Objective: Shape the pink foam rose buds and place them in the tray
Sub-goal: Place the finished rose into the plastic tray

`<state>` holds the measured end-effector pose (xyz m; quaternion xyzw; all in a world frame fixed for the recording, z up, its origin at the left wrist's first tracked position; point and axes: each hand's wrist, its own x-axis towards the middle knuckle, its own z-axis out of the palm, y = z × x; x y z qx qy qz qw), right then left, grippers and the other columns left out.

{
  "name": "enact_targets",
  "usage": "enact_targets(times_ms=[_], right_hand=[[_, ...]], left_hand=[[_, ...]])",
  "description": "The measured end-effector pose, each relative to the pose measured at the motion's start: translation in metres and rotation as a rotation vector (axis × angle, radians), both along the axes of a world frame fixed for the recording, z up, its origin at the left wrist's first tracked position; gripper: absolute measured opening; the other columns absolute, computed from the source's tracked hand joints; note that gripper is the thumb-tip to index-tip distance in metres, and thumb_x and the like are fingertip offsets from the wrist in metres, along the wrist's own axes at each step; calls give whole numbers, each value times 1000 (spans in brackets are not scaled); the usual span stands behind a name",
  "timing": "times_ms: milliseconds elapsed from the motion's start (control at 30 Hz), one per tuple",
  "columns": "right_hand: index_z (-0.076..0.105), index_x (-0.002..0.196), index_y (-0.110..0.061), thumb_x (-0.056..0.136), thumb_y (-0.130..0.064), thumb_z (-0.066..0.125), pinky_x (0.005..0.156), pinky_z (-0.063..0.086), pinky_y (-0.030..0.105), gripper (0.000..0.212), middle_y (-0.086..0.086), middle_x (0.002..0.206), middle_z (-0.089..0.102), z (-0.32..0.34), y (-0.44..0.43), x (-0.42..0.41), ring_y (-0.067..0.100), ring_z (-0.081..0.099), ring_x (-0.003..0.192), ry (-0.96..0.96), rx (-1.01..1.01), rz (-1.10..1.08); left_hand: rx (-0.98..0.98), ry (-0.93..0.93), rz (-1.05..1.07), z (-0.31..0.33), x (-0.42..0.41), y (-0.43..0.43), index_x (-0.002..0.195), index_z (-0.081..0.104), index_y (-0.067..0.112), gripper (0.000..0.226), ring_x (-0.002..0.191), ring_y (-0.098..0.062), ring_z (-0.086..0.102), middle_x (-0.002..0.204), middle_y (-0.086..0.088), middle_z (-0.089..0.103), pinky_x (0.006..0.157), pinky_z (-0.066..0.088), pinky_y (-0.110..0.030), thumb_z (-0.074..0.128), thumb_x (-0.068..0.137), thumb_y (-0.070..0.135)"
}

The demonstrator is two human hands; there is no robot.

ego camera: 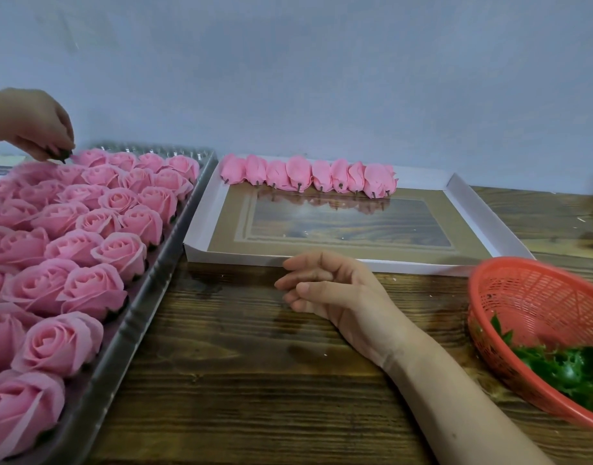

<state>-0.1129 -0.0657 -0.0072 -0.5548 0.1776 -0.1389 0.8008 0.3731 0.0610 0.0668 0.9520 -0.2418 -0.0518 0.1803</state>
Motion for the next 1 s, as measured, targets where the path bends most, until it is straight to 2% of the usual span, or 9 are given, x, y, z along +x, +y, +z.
enact_targets(times_ms=[133,267,300,333,400,433,700,867,1000], right_hand=[[69,103,-7,70,-6,67,73,56,24,33,15,95,73,1,-1,0,17,69,79,4,5,5],[68,104,-6,70,-6,68,74,56,24,34,16,96,73,0,-1,0,17,70,80,12,7,11],[68,105,-6,70,-6,67,74,56,24,34,16,96,73,0,-1,0,17,69,81,12,7,10],[68,105,-5,70,-6,67,74,56,24,34,16,96,73,0,-1,0,17,69,81,11,7,10],[68,105,-5,70,-6,67,74,56,24,34,16,95,73,0,-1,0,17,69,80,8,9,7],[68,104,-5,70,-6,67,73,56,24,34,16,95,73,0,-1,0,17,69,79,8,13,7],[67,105,-4,70,-6,66,72,55,23,35,16,94,73,0,0,0,16,69,78,11,15,4],[68,103,-4,70,-5,66,72,56,23,33,16,93,73,0,0,0,16,69,78,10,24,8],[68,102,-3,70,-5,65,72,56,23,32,16,92,73,0,0,0,16,68,77,2,29,3]], left_hand=[[65,4,-15,-9,-4,0,71,63,-6,13,59,-26,56,66,-17,63,65,45,-27,70,79,-13],[108,-62,-52,-14,-11,1,68,63,1,17,68,-31,56,69,-16,62,41,43,-20,75,75,-9],[110,-86,-61,-16,-11,2,68,64,1,17,70,-33,57,70,-17,63,43,45,-20,75,75,-8],[110,-106,-67,-18,-10,2,69,65,1,15,71,-34,59,71,-19,65,54,48,-21,76,76,-6],[121,-143,-81,-20,-5,2,70,66,2,13,75,-38,63,74,-23,68,77,50,-34,76,77,-4],[129,-152,-88,-20,-3,2,70,66,3,13,78,-40,65,75,-23,69,82,50,-39,75,77,-3],[213,-194,-167,-21,-7,0,77,72,1,4,83,-40,64,73,-16,66,89,51,-46,73,79,0],[204,-242,-129,-27,-8,-2,93,73,-7,13,99,-41,60,101,-26,69,97,44,-42,72,81,-2],[212,-242,-119,-26,-9,-4,97,72,-10,17,105,-43,58,109,-29,66,99,43,-42,70,82,-3]])
